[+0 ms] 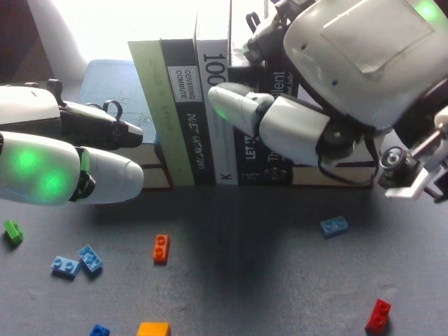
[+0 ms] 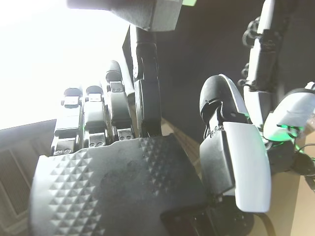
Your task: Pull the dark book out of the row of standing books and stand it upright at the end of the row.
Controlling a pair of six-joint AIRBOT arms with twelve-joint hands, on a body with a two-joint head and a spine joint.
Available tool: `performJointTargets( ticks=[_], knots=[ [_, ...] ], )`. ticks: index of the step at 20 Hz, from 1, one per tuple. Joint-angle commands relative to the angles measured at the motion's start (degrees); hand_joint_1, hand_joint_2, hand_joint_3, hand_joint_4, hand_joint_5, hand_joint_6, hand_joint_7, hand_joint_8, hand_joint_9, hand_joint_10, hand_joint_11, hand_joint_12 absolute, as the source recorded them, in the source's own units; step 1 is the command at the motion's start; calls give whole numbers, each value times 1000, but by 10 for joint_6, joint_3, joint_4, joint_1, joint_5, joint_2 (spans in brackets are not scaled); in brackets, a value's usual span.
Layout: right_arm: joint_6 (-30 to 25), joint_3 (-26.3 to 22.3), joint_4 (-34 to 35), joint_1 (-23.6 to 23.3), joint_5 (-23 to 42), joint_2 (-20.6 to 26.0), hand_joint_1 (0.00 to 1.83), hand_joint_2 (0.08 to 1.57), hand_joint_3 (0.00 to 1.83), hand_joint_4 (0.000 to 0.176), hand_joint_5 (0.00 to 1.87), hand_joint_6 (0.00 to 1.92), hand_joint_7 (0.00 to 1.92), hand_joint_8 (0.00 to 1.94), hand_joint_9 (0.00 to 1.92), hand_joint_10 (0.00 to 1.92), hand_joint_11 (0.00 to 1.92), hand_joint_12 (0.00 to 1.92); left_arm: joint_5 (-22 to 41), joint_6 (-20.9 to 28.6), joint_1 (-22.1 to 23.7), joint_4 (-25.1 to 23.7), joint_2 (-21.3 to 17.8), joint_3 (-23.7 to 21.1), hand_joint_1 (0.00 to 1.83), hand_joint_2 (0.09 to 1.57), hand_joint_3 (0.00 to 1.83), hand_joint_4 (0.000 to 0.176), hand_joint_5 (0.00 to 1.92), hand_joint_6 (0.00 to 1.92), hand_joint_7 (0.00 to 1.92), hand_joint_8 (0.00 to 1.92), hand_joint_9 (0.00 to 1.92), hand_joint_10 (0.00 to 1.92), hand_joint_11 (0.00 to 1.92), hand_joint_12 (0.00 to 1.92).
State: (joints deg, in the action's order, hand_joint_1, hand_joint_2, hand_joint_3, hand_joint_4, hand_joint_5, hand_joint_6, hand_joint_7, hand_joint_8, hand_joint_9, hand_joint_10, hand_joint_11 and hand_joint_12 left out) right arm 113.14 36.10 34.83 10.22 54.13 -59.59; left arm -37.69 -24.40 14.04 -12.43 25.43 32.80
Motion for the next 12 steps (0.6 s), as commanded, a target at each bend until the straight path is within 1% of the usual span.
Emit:
performJointTargets(
  ticks=[1,2,3,5,7,8,9,10,11,12],
  knots=[
    [12,-8,2,1,5,7,10,1244,1,0,1078,15,263,12,4,2,0,0,51,1,8,-5,-4,0,120,1336,1,6,226,6,249,7,295,8,379,7],
    [22,-19,12,1,3,11,12,1245,2,0,1079,15,267,13,6,2,0,0,51,1,8,-5,-4,0,132,1334,0,4,231,6,255,8,301,9,382,8],
    [34,-32,22,0,1,16,2,1236,0,0,1047,3,213,3,0,0,0,0,51,1,8,-5,-4,0,161,1319,0,12,257,12,265,8,317,11,401,14],
    [46,-52,28,-1,-2,24,0,1235,0,0,1061,10,214,7,0,0,0,0,51,1,8,-5,-4,0,94,1324,1,24,258,5,265,4,323,7,409,14],
    [60,-81,45,-4,-8,37,0,1234,0,0,1054,6,193,0,0,0,0,0,51,1,8,-5,-4,0,149,1316,0,22,256,2,267,2,321,3,403,9],
    [65,-92,56,-6,-14,43,14,1248,3,0,1063,9,247,20,0,0,0,0,51,1,8,-5,-4,0,99,1337,5,8,223,0,246,1,290,1,369,3],
    [68,-106,63,-8,-19,51,8,1250,4,0,1063,9,269,23,0,0,0,0,51,1,8,-5,-4,0,86,1342,7,7,223,3,243,1,285,1,365,3],
    [71,-113,67,-8,-20,54,1,1245,1,0,1053,5,265,17,0,0,0,0,50,1,8,-5,-4,0,39,1338,4,17,223,2,237,0,292,3,384,10],
    [79,-126,78,-9,-23,60,0,1238,0,0,1052,4,244,6,0,0,0,0,50,1,8,-5,-4,0,50,1334,1,23,229,3,238,0,289,1,381,7],
    [88,-135,89,-10,-25,64,0,1239,0,0,1043,0,211,0,0,0,0,0,50,1,8,-5,-4,0,154,1305,0,26,280,6,284,4,333,5,420,16]
  ],
)
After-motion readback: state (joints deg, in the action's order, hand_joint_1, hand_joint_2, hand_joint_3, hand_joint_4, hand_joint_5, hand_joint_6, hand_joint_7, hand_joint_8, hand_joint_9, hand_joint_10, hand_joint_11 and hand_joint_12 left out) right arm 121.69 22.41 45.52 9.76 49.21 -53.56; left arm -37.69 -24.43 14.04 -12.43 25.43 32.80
